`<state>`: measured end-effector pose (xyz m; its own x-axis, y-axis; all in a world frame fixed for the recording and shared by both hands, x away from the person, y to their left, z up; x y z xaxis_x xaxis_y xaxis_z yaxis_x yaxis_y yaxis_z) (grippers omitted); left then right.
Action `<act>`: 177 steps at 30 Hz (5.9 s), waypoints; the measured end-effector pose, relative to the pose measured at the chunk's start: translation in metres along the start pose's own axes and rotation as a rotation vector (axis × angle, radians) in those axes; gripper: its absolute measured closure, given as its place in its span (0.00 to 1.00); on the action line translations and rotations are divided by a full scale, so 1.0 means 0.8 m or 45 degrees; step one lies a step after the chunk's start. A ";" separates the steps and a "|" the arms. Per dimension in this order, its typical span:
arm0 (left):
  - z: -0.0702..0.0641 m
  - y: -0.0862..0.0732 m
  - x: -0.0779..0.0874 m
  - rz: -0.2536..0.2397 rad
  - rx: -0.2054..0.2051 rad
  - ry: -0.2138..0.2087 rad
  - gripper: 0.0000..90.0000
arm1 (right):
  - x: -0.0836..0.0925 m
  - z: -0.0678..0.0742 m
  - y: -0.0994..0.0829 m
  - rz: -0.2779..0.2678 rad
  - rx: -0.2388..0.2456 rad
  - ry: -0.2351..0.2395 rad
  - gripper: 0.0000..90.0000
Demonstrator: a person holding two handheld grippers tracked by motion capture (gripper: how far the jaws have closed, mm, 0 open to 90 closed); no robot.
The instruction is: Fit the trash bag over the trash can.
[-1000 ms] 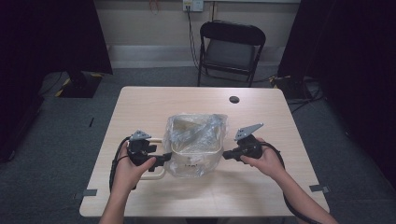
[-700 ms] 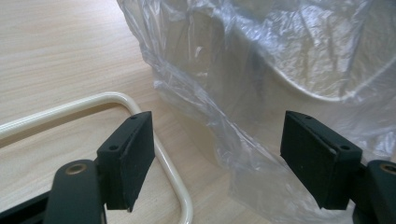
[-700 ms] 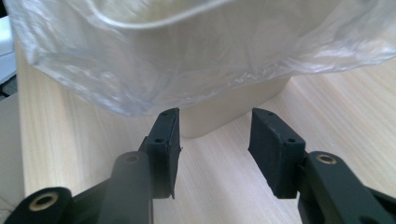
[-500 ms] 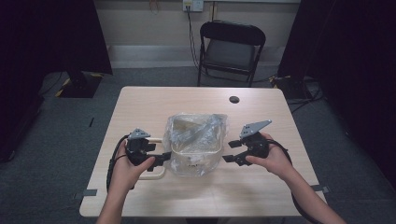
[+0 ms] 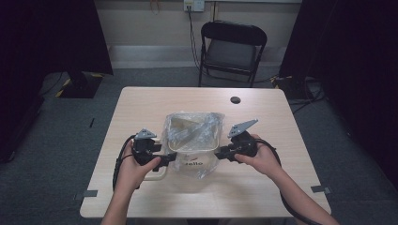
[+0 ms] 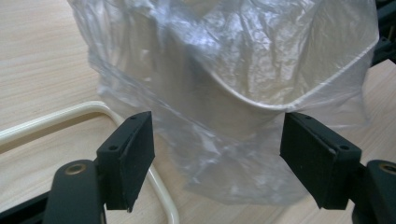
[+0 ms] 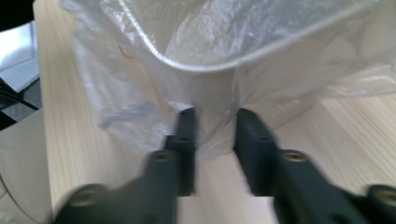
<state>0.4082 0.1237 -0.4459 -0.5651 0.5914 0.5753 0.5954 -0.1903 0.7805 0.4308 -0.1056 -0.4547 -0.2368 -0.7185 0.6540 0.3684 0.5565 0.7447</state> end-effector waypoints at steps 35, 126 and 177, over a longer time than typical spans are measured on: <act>0.017 -0.041 -0.013 0.063 -0.051 0.024 0.19 | -0.014 -0.017 -0.055 0.014 0.057 -0.064 0.18; 0.018 -0.055 -0.001 0.074 0.002 -0.004 0.18 | -0.076 -0.038 0.097 0.178 0.249 -0.127 0.19; 0.020 -0.054 0.004 0.059 0.014 -0.002 0.18 | -0.102 -0.020 0.104 0.225 0.173 -0.078 0.19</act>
<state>0.3899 0.1467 -0.4817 -0.5359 0.5837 0.6101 0.6270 -0.2088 0.7505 0.4956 -0.0073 -0.4481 -0.2351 -0.5806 0.7795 0.2854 0.7254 0.6264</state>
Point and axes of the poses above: each handheld gripper's, and its own axes: x roughly backward along the jaws, y roughly out of its top, z roughly to its left, the point moved 8 cm from there along -x, roughly forward along the jaws, and after that the axes turned 4 degrees about -z, right-handed, at the moved point
